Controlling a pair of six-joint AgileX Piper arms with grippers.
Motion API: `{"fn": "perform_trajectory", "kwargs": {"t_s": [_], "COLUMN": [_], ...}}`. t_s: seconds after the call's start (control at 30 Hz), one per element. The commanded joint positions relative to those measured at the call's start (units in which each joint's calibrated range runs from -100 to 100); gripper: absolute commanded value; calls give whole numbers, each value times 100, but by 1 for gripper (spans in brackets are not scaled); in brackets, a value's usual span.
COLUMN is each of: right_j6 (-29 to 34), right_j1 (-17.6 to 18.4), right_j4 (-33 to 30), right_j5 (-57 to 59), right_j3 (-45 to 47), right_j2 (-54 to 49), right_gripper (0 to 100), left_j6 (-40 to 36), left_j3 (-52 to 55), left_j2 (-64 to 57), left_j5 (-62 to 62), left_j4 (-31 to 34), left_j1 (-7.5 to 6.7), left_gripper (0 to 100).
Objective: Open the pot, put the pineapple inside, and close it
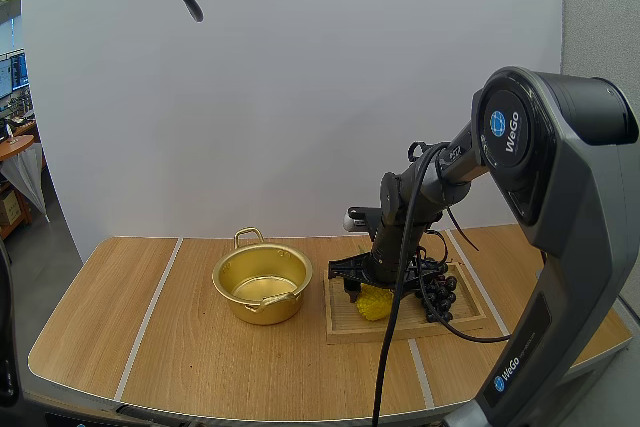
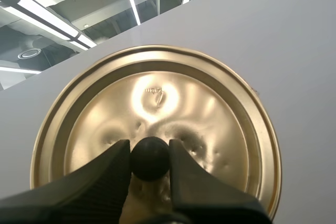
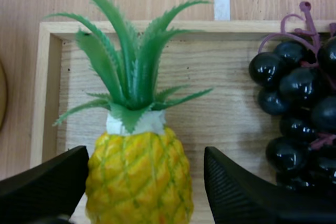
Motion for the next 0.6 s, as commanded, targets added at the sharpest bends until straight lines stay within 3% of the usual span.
{"fn": "perform_trajectory", "kwargs": {"t_s": [0.0,0.33,0.5,0.53,0.57], "right_j6": [-18,-18,-18,-18,-18], "right_j1": [5,5,5,5,5], "right_j4": [16,16,16,16,16], "right_j5": [-130,-216,-235,-235,-235], "right_j3": [-38,-38,-38,-38,-38], "right_j2": [53,276,276,276,263], "right_gripper": [100,98,8,0,0], "left_j6": [-59,-59,-59,-59,-59], "left_j3": [-48,-48,-48,-48,-48], "left_j2": [-26,-26,-26,-26,-26], "left_j5": [-188,-188,-188,-188,-188], "left_j4": [58,58,58,58,58], "left_j1": [-13,-13,-13,-13,-13], "left_gripper": [0,0,0,0,0]}}
